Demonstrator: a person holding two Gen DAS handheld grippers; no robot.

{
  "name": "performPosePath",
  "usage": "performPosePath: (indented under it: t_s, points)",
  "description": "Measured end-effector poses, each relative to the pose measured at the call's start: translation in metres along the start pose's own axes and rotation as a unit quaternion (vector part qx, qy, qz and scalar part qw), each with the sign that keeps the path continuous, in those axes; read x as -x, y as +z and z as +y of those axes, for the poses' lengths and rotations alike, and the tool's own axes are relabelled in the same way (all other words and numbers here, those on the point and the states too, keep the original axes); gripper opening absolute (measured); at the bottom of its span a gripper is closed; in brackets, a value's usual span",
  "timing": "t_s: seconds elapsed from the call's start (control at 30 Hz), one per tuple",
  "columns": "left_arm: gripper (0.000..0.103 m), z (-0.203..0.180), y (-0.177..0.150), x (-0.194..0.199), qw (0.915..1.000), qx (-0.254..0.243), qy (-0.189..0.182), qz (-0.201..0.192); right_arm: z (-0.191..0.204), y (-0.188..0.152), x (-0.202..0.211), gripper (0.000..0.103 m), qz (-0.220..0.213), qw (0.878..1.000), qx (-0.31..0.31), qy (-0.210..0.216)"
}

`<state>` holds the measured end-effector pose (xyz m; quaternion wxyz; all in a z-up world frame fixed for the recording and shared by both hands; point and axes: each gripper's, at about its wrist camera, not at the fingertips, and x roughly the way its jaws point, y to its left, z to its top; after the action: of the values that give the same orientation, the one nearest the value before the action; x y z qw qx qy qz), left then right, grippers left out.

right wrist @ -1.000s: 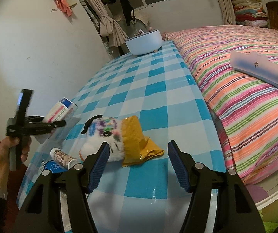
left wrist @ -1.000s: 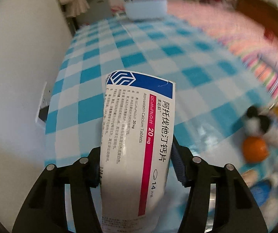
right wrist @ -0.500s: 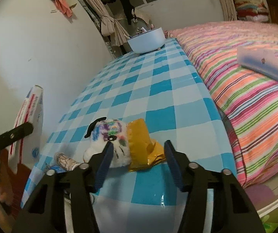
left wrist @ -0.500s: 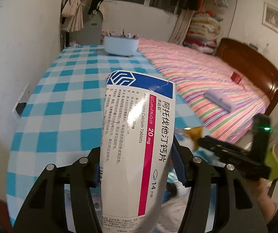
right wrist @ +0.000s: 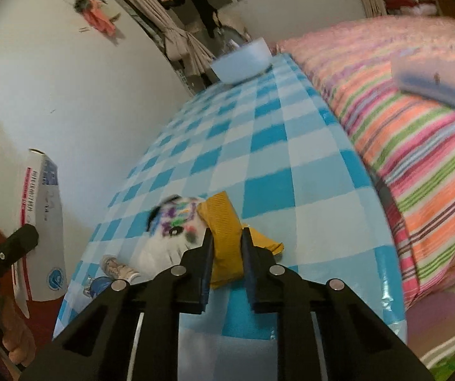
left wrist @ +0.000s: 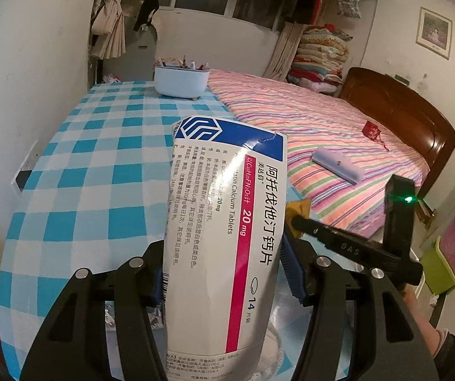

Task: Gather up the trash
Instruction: 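Carry the medicine box in the left tool while the right tool grasps the yellow wrapper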

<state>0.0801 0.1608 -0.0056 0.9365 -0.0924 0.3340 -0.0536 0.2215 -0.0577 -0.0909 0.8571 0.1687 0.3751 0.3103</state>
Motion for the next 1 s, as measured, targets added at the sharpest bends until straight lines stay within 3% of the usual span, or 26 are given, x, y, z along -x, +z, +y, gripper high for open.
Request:
performPosePath:
  t_s: [0.13, 0.37, 1.0]
  points:
    - [0.056, -0.005, -0.003, 0.002, 1.0, 0.003, -0.007, -0.004, 0.013, 0.0, 0.028, 0.016, -0.04, 0.999, 0.026, -0.006]
    - [0.056, -0.025, -0.004, -0.002, 0.9998, -0.013, -0.015, -0.006, 0.018, -0.008, 0.063, 0.016, -0.065, 0.996, 0.059, -0.033]
    - [0.056, -0.128, -0.014, -0.045, 0.9937, -0.076, -0.079, 0.022, -0.054, -0.024, 0.162, 0.016, -0.121, 0.983, 0.021, -0.134]
